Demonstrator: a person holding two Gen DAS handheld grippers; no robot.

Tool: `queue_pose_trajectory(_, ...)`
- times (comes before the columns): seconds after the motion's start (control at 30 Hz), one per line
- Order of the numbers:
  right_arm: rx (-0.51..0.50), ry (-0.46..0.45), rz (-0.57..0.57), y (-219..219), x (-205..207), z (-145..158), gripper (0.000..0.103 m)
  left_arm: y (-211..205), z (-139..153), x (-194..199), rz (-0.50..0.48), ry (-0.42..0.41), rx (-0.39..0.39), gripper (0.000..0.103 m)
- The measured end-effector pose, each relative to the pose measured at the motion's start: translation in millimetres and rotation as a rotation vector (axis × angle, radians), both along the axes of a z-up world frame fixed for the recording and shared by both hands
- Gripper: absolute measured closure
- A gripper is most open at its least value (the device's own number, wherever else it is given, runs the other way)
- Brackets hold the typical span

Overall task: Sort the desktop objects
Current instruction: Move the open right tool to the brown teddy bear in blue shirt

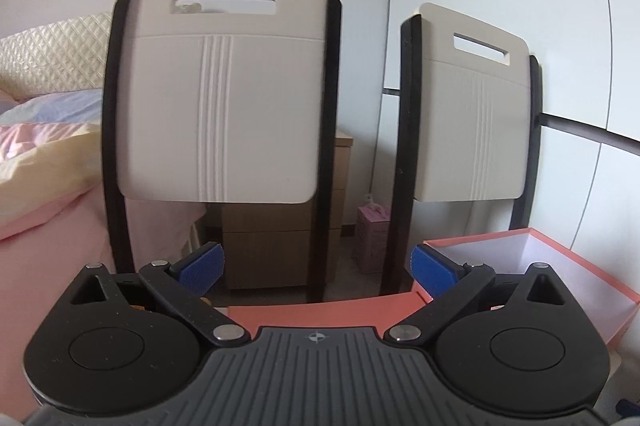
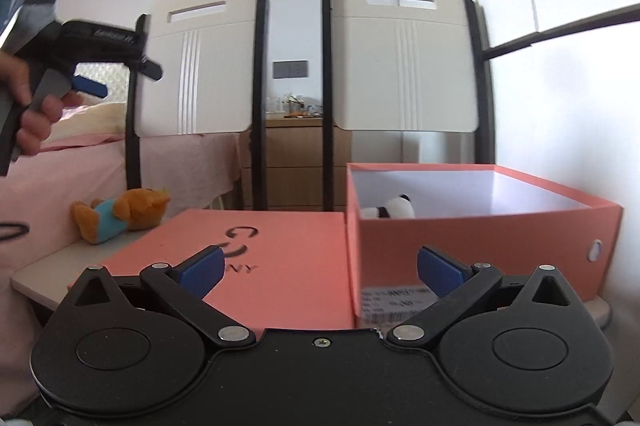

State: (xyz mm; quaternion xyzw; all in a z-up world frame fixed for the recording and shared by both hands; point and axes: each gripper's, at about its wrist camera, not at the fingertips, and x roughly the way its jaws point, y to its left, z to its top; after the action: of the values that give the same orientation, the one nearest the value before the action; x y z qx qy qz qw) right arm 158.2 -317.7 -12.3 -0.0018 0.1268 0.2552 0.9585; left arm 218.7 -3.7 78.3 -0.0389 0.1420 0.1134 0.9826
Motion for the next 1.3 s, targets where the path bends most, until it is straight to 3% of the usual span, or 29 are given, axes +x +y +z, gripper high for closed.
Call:
queue_pose_trajectory(0.2, 0.022, -0.009, 0.074, 32.6, 5.2, 9.4, 0.001, 29.4, -26.1, -57.7, 0.086, 0.043, 0.076, 0.001)
queue_pose_trajectory(0.37, 0.02, -0.014, 0.1, 62.3, 9.7, 10.7, 0.001, 62.8, -49.8, -97.8, 0.149, 0.118, -0.007, 0.0)
queue_pose_trajectory(0.47, 0.03, -0.008, 0.095, 78.4, 13.2, 12.0, 0.001, 72.9, -54.1, -102.5, 0.139, 0.08, 0.006, 0.0)
queue_pose_trajectory(0.73, 0.045, 0.007, 0.015, 103.8, 14.1, 3.6, 0.001, 95.8, -71.3, -106.0, 0.122, 0.056, -0.085, 0.0)
queue_pose_trajectory(0.97, 0.014, 0.017, 0.054, 124.3, 24.1, 6.8, 0.001, 91.2, -60.3, -113.9, 0.083, -0.022, 0.008, 0.0)
queue_pose_trajectory(1.07, 0.018, 0.042, 0.084, 131.0, 35.0, 8.0, 0.001, 92.7, -64.4, -111.4, 0.075, -0.004, -0.023, 0.0)
queue_pose_trajectory(1.3, 0.039, 0.068, 0.119, 144.2, 72.7, 20.8, 0.001, 95.9, -64.9, -108.9, 0.095, -0.01, -0.007, 0.0)
